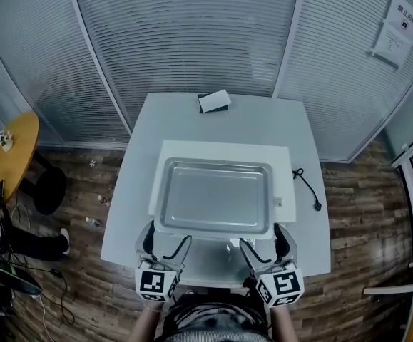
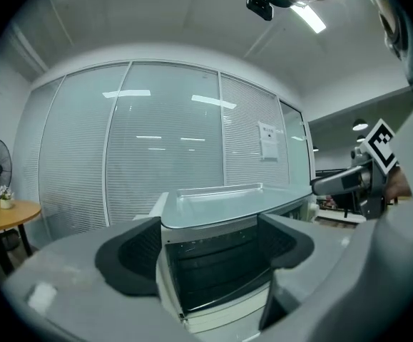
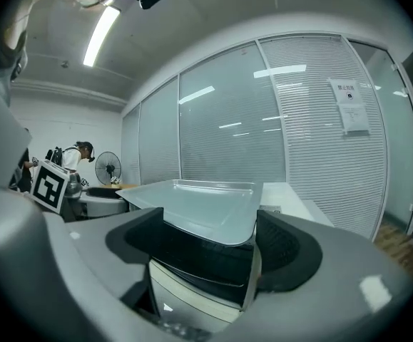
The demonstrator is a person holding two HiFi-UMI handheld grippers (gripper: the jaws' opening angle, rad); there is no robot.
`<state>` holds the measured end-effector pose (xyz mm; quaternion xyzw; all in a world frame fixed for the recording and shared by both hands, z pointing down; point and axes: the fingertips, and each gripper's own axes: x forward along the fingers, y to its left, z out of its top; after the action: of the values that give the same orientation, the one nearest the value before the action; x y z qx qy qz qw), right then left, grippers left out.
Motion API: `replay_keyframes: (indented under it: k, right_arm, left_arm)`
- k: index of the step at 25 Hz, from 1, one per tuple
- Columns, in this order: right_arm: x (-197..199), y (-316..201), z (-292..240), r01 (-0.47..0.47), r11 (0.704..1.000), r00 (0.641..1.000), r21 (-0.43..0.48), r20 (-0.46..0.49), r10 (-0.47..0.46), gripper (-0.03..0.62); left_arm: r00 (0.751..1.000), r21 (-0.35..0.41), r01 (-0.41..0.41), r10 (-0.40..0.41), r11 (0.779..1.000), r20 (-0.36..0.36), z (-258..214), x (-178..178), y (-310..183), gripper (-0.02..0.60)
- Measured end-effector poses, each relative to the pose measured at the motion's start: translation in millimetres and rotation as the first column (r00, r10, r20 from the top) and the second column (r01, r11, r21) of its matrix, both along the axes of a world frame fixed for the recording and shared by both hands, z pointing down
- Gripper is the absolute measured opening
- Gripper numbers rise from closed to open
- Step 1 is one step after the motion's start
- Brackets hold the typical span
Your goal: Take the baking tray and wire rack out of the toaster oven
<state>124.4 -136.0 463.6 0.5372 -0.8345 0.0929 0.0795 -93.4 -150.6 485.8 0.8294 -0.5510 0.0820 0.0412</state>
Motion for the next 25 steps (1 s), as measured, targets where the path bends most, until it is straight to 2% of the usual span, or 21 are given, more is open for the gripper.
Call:
replay_keyframes:
  k: [7,20,25]
  right_arm:
    - [5,-29,0,-0.002,1.0,1.0,-0.031,-0.001,0.002,0.397]
    - [7,-44,0,0.019,0.999,0.999,-0.036,0.032,-0.018,0.397]
    - [13,-26,-4,0.017,1.0,0.998,-0.011,0.068,-0.016,0.373]
  left_arm:
    - [1.0,-0.012,0.009,-0.009,1.0,-0.004,-1,5,-28,0.423]
    - [0.998,-0.048,0.059,-0.058,0.997,0.009,-2,6,-40,0.423]
    - [0.99,-0.023,0.121,-0.122,0.992,-0.068,-7,-2,-23,0.423]
